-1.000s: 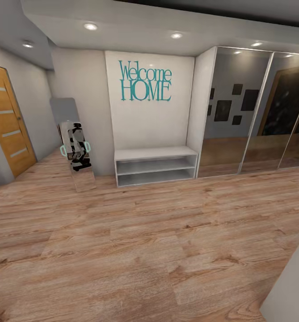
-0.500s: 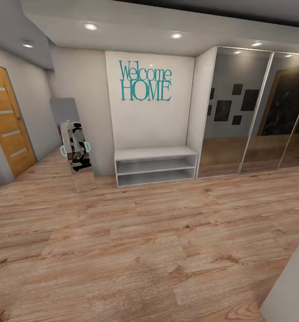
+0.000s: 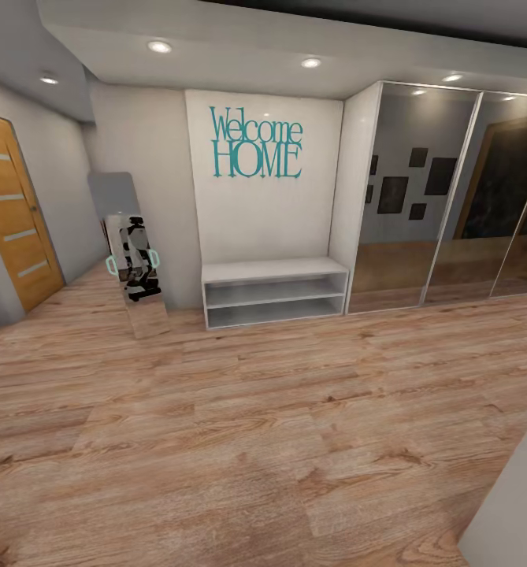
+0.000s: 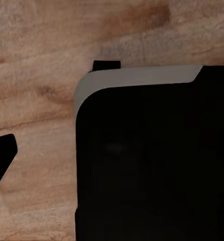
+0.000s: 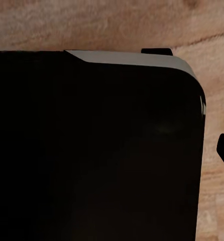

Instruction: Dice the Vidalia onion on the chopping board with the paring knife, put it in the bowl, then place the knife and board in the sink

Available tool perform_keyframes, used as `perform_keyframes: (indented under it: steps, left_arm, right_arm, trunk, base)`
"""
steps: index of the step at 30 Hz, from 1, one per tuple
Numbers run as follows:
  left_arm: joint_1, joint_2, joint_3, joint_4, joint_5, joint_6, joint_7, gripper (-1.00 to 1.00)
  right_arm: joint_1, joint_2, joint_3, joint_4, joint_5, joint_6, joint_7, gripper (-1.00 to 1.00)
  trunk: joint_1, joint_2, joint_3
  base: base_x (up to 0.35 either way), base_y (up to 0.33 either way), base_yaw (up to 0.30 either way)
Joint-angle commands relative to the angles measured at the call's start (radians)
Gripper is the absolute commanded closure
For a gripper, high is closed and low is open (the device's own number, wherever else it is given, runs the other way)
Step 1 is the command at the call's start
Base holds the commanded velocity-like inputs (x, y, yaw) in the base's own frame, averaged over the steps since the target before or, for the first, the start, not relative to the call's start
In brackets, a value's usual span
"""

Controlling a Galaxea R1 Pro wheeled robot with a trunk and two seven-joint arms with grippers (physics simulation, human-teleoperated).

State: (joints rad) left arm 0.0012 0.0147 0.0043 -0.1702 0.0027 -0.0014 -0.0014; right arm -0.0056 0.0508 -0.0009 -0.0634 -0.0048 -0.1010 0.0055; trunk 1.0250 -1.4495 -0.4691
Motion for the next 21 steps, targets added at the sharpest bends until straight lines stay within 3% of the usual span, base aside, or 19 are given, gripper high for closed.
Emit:
perform_keyframes:
  steps: [1, 7, 18, 21]
  left_arm:
    - [0.0, 0.0, 0.0, -0.013, 0.0, 0.0, 0.0, -1.0]
    - [0.0, -0.002, 0.002, -0.153, 0.0, 0.0, 0.0, -1.0]
    - [0.0, -0.002, 0.002, -0.49, 0.002, -0.031, 0.001, -1.0]
    - [0.0, -0.001, 0.002, -0.53, 0.002, -0.048, 0.002, -1.0]
  right_arm:
    - [-0.001, 0.0, 0.0, 0.0, 0.0, -0.008, 0.001, -1.0]
    - [-0.001, -0.006, -0.002, -0.074, 0.003, -0.177, -0.009, -1.0]
    - [-0.001, -0.007, -0.002, -0.445, 0.006, -0.207, -0.053, -1.0]
    - [-0.001, -0.008, -0.002, -0.537, 0.007, -0.205, -0.091, -1.0]
  trunk:
    - [0.0, 0.0, -0.001]
    - [0.0, 0.0, -0.001]
    - [0.0, 0.0, -0.001]
    - [0.0, 0.0, -0.001]
  base:
    - [0.0, 0.0, 0.0]
    - [0.0, 0.0, 0.0]
    - [0.0, 0.0, 0.0]
    - [0.0, 0.0, 0.0]
